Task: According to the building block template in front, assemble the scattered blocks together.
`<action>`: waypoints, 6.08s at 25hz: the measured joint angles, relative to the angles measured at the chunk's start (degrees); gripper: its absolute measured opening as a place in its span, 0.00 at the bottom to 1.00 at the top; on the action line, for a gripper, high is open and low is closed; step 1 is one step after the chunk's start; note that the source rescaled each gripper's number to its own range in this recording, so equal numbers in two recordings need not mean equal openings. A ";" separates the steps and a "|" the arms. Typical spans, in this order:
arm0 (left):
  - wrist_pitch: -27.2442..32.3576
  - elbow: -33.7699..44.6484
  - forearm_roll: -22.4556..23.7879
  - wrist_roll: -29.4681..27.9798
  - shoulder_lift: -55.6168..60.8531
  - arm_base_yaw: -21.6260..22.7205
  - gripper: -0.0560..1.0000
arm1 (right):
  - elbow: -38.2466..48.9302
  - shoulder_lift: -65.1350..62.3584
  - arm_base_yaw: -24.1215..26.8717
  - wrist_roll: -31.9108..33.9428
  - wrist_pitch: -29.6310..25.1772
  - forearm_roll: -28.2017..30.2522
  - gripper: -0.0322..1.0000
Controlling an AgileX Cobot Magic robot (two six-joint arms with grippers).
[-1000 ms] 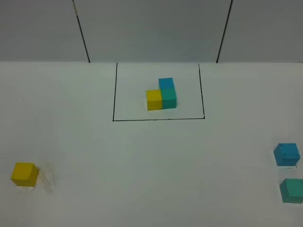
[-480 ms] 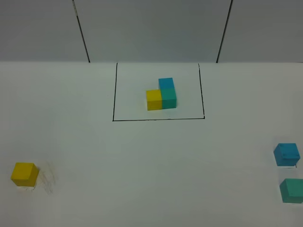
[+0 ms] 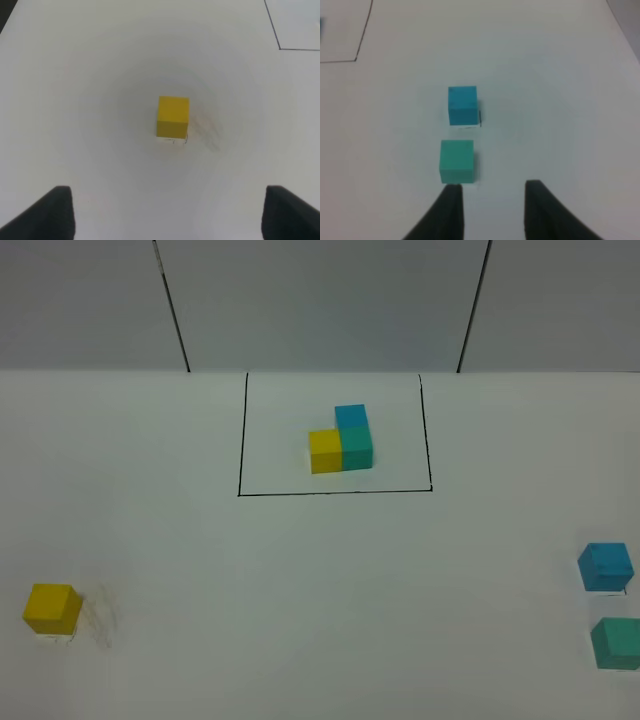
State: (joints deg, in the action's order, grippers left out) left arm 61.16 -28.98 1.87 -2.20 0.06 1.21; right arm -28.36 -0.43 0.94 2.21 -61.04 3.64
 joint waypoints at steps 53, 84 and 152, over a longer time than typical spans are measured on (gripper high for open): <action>-36.13 -12.14 -7.74 7.07 -89.75 0.00 0.70 | 0.00 0.00 0.00 0.00 0.00 0.00 0.03; -43.00 -12.31 -7.53 7.30 -98.55 0.00 0.05 | 0.00 0.00 0.00 0.00 0.00 0.00 0.03; -17.68 -53.66 -10.68 56.48 -123.59 -41.01 0.05 | 0.18 0.00 0.01 0.02 0.02 -0.15 0.04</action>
State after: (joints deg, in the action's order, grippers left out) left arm 43.48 -82.64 -8.81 54.28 -123.53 -39.79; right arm -28.19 -0.43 0.96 2.23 -61.01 3.49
